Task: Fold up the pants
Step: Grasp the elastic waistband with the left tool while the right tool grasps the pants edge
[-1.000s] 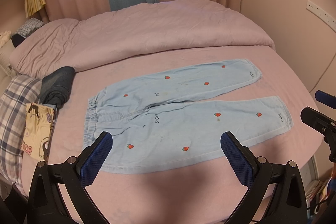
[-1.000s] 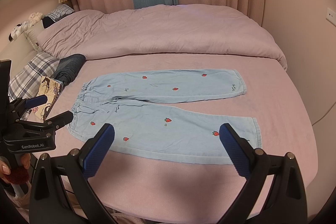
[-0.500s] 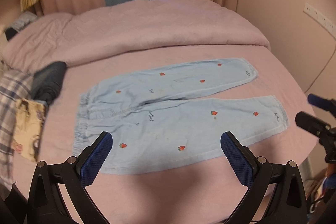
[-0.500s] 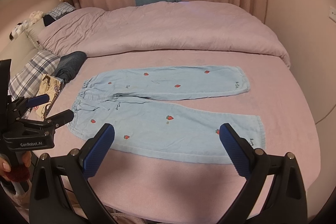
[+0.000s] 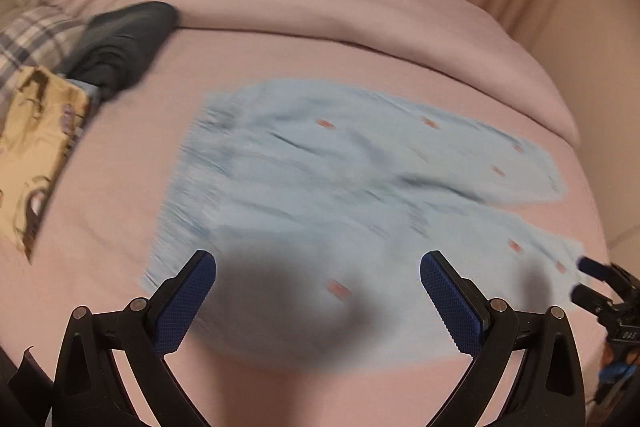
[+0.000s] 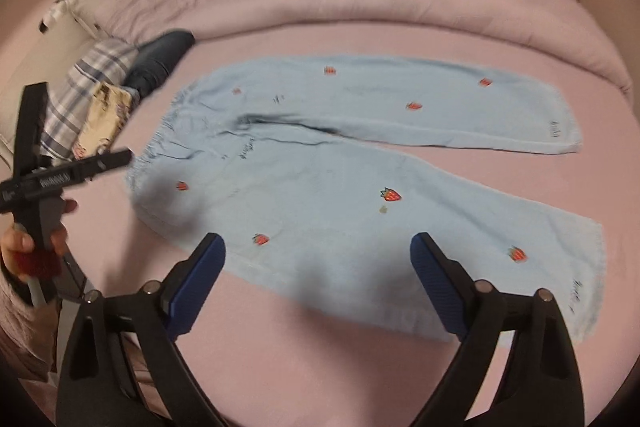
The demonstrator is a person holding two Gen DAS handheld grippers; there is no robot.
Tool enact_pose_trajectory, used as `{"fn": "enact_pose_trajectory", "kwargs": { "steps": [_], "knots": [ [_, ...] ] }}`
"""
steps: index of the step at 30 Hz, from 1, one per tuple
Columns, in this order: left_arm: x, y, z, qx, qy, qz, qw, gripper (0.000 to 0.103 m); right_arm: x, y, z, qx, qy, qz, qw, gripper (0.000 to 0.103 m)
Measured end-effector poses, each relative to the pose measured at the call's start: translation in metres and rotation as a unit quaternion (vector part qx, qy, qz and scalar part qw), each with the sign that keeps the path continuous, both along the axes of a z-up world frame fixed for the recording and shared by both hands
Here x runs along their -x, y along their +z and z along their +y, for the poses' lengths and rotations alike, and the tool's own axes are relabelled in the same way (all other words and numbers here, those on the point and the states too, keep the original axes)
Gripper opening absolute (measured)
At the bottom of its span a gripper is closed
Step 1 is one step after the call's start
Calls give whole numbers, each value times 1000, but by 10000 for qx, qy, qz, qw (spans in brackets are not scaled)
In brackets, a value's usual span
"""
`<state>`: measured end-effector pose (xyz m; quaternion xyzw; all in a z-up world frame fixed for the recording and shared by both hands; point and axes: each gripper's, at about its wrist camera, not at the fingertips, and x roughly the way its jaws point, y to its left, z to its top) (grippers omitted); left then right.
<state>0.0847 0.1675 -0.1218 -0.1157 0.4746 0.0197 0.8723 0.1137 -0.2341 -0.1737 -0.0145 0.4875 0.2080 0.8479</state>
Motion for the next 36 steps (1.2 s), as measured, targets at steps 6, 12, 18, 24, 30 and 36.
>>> {"fn": "enact_pose_trajectory", "kwargs": {
  "steps": [6, 12, 18, 24, 30, 36],
  "knots": [
    [-61, -19, 70, -197, 398, -54, 9990, 102, -74, -14, 29, 245, 333, -119, 9991, 87],
    [-120, -45, 116, -102, 466, 208, 9986, 102, -168, -27, 74, 564, 861, -353, 9941, 81],
    [-149, -63, 109, 80, -47, 485, 9988, 102, -241, -49, 122, 899, 1437, -260, 9852, 77],
    [-165, -77, 90, -109, -517, 750, 9958, 102, -277, -73, 142, 1181, 1761, -153, 9771, 75],
    [-170, -83, 84, -77, -566, 700, 9959, 66, -280, -84, 143, 1220, 2173, 115, 9684, 10],
    [-160, -70, 88, 95, -507, 272, 9983, 57, -281, -65, 150, 1476, 2206, -192, 9639, 7]
  ]
}}
